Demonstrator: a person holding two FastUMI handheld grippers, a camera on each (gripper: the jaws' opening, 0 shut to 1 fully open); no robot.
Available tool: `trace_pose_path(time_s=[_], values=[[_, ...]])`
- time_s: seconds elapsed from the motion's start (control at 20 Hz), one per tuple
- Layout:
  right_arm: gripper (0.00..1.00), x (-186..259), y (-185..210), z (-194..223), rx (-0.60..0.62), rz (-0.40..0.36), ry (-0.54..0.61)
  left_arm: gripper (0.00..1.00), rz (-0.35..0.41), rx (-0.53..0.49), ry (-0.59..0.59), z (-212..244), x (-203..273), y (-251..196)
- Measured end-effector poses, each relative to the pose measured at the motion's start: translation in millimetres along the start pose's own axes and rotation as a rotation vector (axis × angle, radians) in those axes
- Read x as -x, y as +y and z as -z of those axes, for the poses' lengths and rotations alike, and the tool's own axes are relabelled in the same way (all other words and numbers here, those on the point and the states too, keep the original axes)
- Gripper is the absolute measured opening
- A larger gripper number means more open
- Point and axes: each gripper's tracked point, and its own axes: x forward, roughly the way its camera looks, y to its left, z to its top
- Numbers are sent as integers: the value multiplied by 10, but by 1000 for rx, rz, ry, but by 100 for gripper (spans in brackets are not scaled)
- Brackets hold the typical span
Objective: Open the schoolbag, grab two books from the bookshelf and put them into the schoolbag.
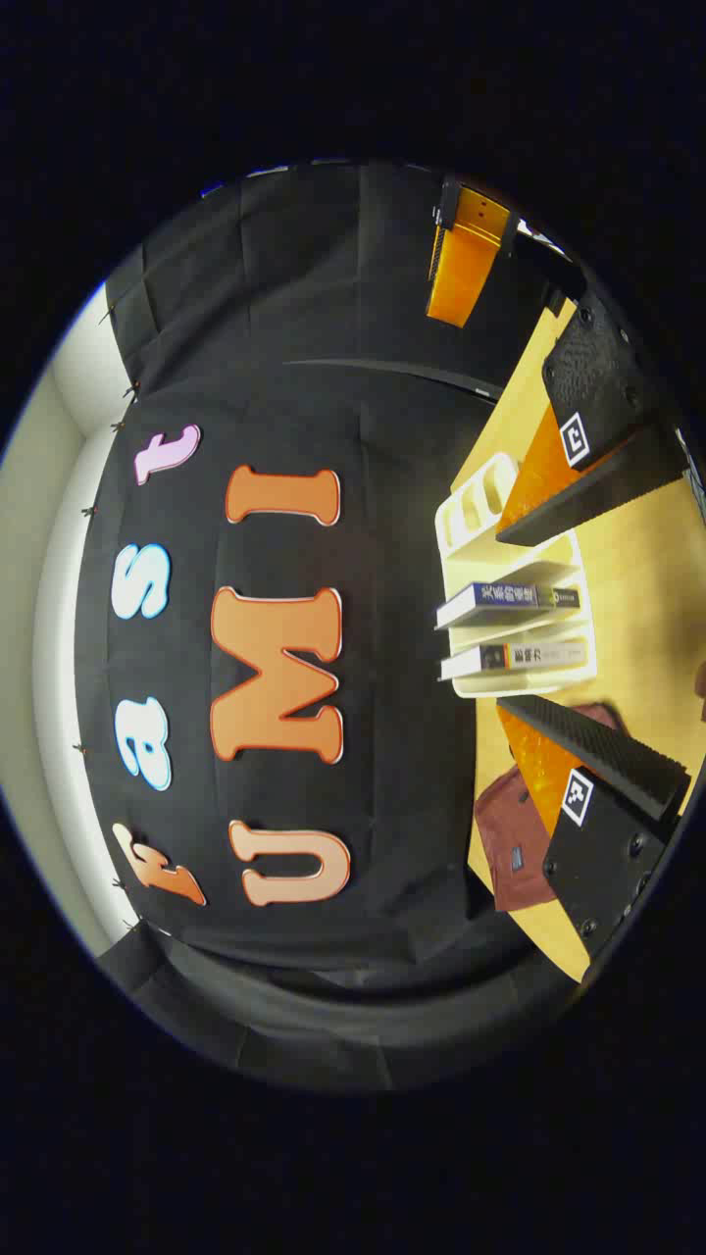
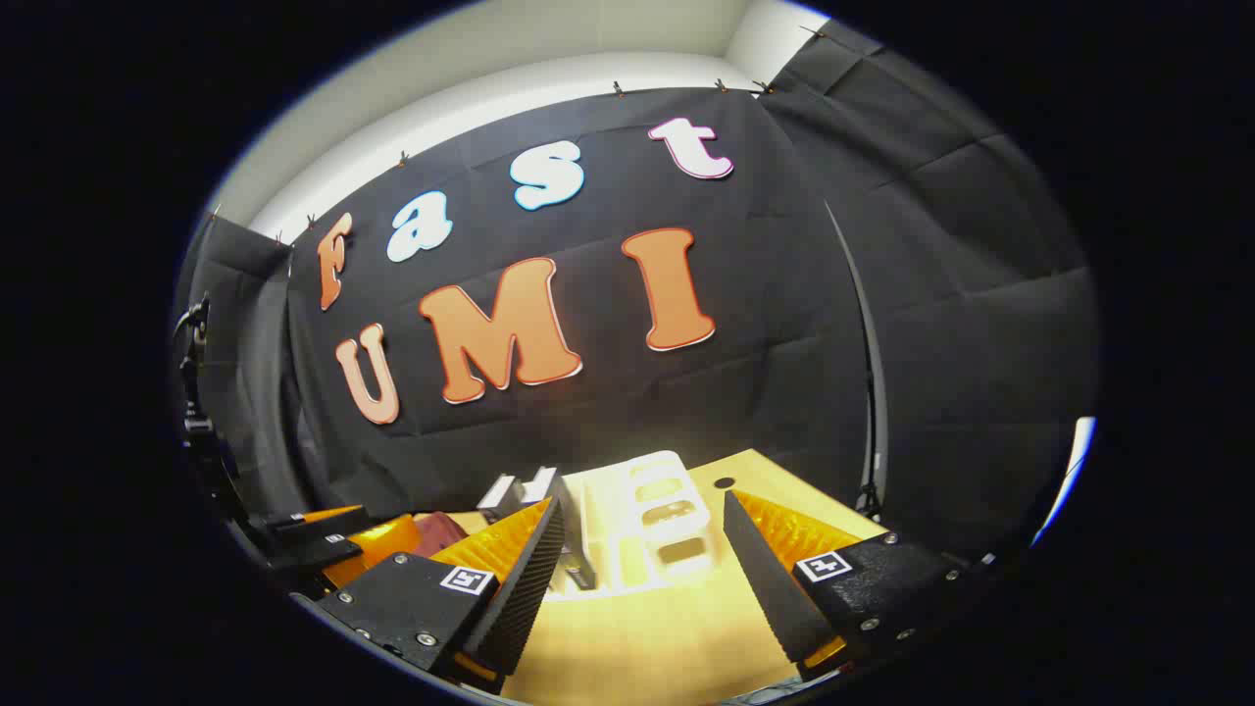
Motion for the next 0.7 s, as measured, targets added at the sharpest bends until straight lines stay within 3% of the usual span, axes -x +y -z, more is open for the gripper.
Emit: trace_pose_path(time_s=[0.05,0.1,0.15,0.2,0.4,0.6,0.7], values=[[83,3,119,19,1,-3,2,95,-12,-5,-4,-7,40,137],[96,-5,231,72,8,-11,14,95,-23,-8,-4,-29,77,262],[100,-12,321,104,20,-20,29,95,-33,-6,-4,-10,93,360],[96,-13,379,116,34,-24,38,95,-41,3,-6,-26,118,437],[96,-75,451,38,90,-55,46,95,-92,56,-14,-85,108,629],[100,-223,352,-63,108,-97,71,95,-153,65,-26,-175,60,622],[96,-306,271,-135,102,-125,77,94,-194,76,-35,-225,65,606]])
